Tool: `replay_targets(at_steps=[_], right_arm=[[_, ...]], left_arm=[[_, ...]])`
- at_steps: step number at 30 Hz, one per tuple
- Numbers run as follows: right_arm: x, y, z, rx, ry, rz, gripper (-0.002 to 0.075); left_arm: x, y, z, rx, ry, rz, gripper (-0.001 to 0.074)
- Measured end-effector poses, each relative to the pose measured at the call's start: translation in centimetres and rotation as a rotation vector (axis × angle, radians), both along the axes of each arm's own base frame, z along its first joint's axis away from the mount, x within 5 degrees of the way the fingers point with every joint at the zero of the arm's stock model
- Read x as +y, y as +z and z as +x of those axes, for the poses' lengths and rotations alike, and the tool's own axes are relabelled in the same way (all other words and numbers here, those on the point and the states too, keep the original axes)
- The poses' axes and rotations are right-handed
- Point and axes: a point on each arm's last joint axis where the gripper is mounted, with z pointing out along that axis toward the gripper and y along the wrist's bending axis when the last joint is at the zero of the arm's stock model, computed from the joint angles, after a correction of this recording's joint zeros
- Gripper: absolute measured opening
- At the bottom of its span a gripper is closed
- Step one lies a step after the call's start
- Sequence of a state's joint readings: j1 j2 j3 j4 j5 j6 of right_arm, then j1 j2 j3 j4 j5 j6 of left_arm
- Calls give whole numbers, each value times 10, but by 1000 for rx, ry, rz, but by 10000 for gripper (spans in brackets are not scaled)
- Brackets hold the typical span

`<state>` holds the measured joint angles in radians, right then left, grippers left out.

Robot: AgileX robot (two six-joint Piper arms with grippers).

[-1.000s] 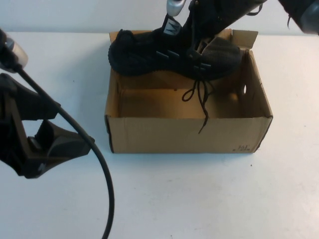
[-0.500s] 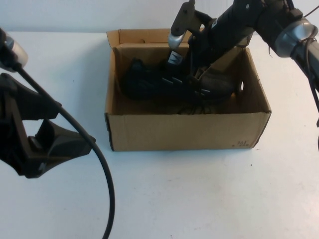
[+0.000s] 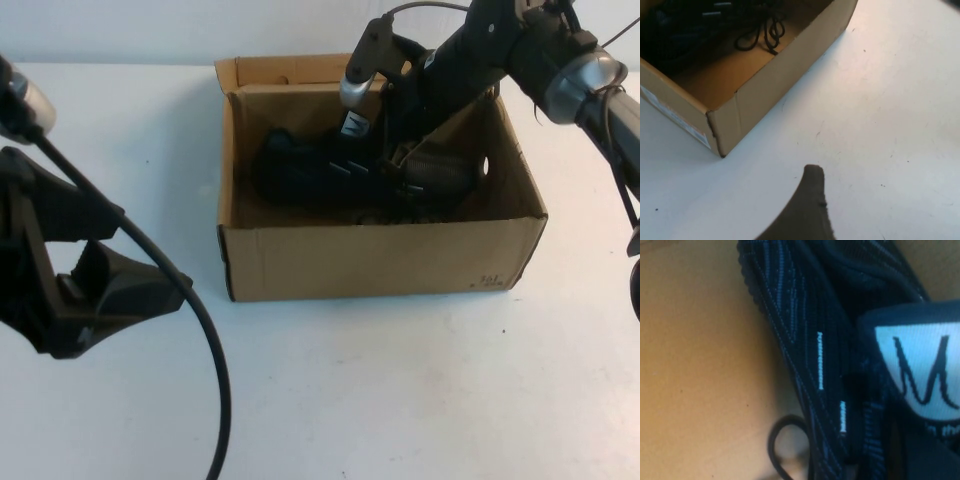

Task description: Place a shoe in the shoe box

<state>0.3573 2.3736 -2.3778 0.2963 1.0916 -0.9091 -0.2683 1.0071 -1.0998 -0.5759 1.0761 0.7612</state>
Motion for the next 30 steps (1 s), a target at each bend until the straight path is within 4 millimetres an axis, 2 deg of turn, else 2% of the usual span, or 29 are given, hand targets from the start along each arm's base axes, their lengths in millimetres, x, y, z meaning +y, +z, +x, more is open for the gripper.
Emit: replay_targets(at_steps=[2, 4, 9, 11, 14, 16, 19, 22, 23, 25, 27, 29, 30], right_arm=[[0, -1, 0, 3, -4, 3, 25], [0, -1, 0, 6, -10, 6, 76], [1, 1, 1, 23, -69, 47, 315], [0, 8, 0, 25, -95, 66, 397], [-2, 29, -6, 7, -121, 97, 433], [-4, 49, -13, -18, -124, 115, 422], [-10, 89, -30, -68, -115, 141, 349], [-19, 137, -57, -136, -99, 169, 192], [-23, 155, -69, -159, -93, 184, 131], [-32, 190, -97, -189, -89, 225, 54], [-40, 221, -125, -205, -83, 275, 16], [-49, 251, -156, -231, -82, 341, -1], [-52, 262, -168, -241, -85, 366, -6]], left_arm=[[0, 0, 0, 6, -1, -1, 636], [0, 0, 0, 6, -2, -1, 638], [0, -1, -1, 14, -7, 2, 638], [0, -1, -2, 22, -13, 6, 638], [0, -2, -3, 36, -22, 11, 638], [0, -3, -5, 50, -32, 17, 633], [1, -5, -7, 73, -47, 44, 584], [4, -6, -12, 82, -55, 81, 456], [5, -5, -15, 73, -55, 89, 393], [8, 0, -24, 48, -58, 91, 270], [12, 6, -37, 12, -62, 84, 140], [16, 12, -51, -28, -64, 78, 64], [18, 15, -59, -54, -64, 72, 57]])
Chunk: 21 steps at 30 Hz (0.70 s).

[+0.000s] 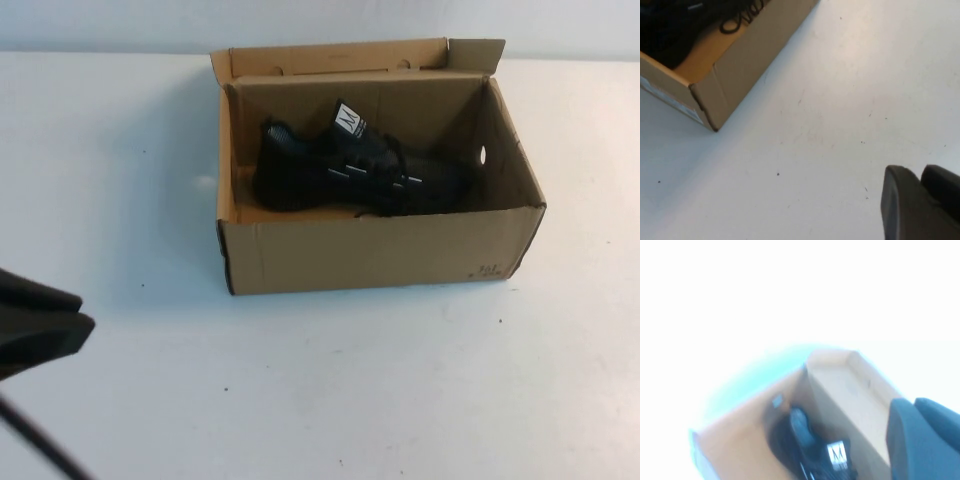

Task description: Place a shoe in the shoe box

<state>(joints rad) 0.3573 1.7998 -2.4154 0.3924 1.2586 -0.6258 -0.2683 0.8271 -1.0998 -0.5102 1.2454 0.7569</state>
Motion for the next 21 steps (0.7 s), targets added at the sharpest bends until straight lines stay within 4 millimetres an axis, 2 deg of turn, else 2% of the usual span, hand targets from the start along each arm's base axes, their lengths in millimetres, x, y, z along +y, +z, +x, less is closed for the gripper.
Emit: replay_targets(at_steps=[3, 6, 9, 11, 13, 16, 21], right_arm=[[-15, 35, -44, -37, -20, 92, -13], [-31, 58, -88, -64, -36, 151, -14], [-46, 69, -127, -71, -47, 189, -15], [-54, 67, -151, -57, -46, 201, -15], [-63, 63, -179, -45, -39, 215, -15], [-72, 41, -209, 12, -28, 217, -16], [-88, -18, -242, 28, -92, 281, -16]], left_arm=[[6, 9, -23, -73, -2, -25, 18], [11, 18, -48, -149, 13, -88, 5], [16, 28, -66, -232, 63, -187, 1], [19, 35, -75, -293, 99, -270, 0], [21, 41, -82, -347, 124, -329, -1], [25, 47, -90, -408, 145, -381, -1], [25, 45, -94, -423, 148, -410, -1]])
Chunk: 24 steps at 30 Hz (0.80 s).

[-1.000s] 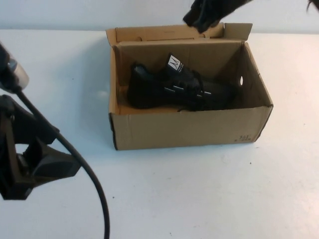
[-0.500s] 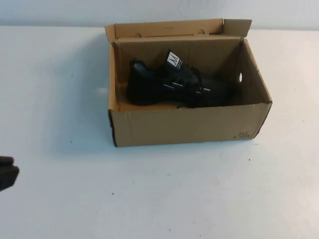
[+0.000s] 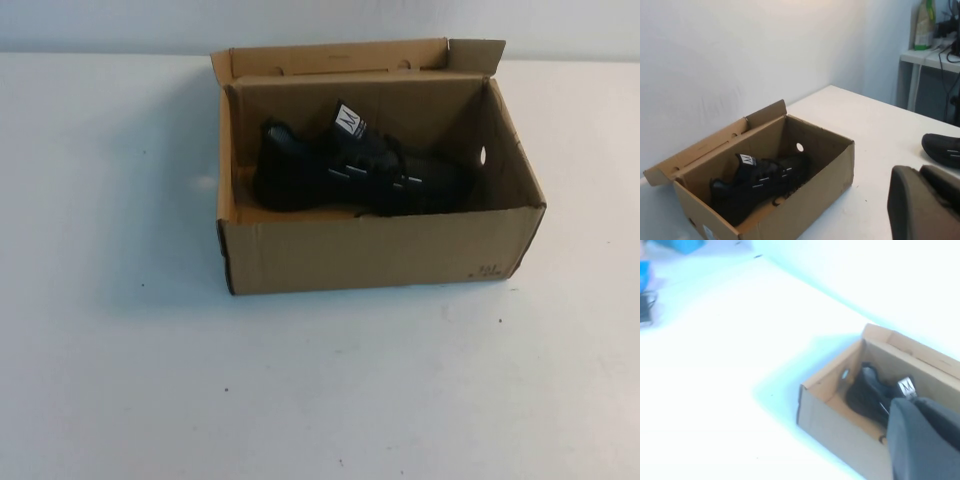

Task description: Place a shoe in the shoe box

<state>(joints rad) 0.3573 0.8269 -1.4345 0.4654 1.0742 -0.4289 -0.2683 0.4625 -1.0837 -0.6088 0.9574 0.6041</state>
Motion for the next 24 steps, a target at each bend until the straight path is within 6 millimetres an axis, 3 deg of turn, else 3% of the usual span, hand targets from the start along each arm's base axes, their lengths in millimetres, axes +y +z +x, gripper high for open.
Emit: replay_targets(at_steps=[5, 11, 15, 24], right_arm=[[-16, -68, -25, -52, -99, 94, -16], [-22, -138, -18, -47, -199, 122, -16], [-22, -152, -13, -36, -222, 125, -16], [-22, -154, -12, -32, -224, 122, -16]], left_arm=[[-3, -15, 5, 55, -8, -11, -1], [-7, -27, 11, 116, -29, -49, -1], [-7, -27, 12, 127, -34, -60, -1], [-8, -28, 12, 143, -33, -76, -1]])
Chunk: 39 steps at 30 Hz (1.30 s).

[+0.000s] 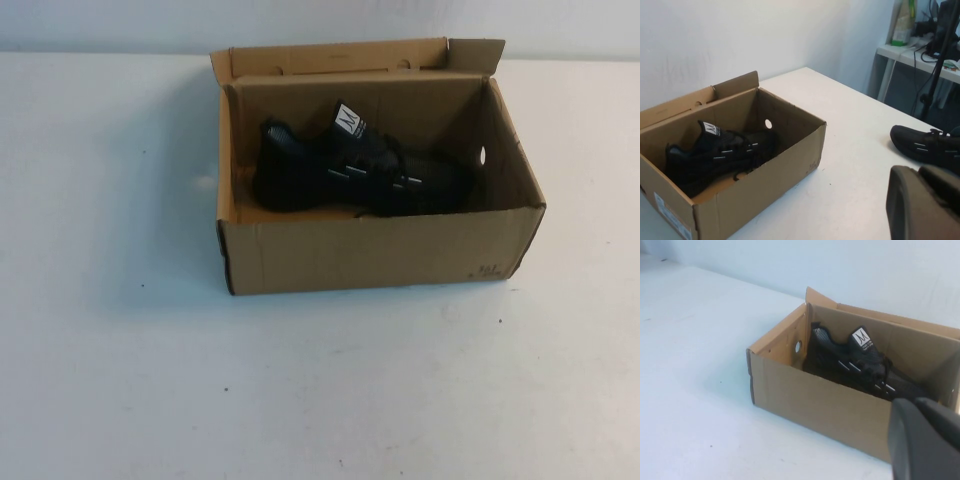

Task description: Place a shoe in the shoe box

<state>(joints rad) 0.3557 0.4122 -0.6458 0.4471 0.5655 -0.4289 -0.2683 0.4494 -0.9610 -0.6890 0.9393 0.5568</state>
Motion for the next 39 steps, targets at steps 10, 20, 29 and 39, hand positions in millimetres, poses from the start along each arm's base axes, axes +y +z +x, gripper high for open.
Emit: replay_targets(at_steps=[10, 20, 29, 39], right_arm=[[0, 0, 0, 0, 0, 0, -16], [0, 0, 0, 3, 2, 7, -16], [1, 0, 0, 5, 5, 14, -16], [1, 0, 0, 6, 6, 16, -16]], left_arm=[[0, 0, 0, 1, -1, -3, -1], [6, -34, -10, -14, 57, 10, -1], [26, -110, -5, -181, 399, -137, -1], [44, -213, 30, 17, 681, -110, -1]])
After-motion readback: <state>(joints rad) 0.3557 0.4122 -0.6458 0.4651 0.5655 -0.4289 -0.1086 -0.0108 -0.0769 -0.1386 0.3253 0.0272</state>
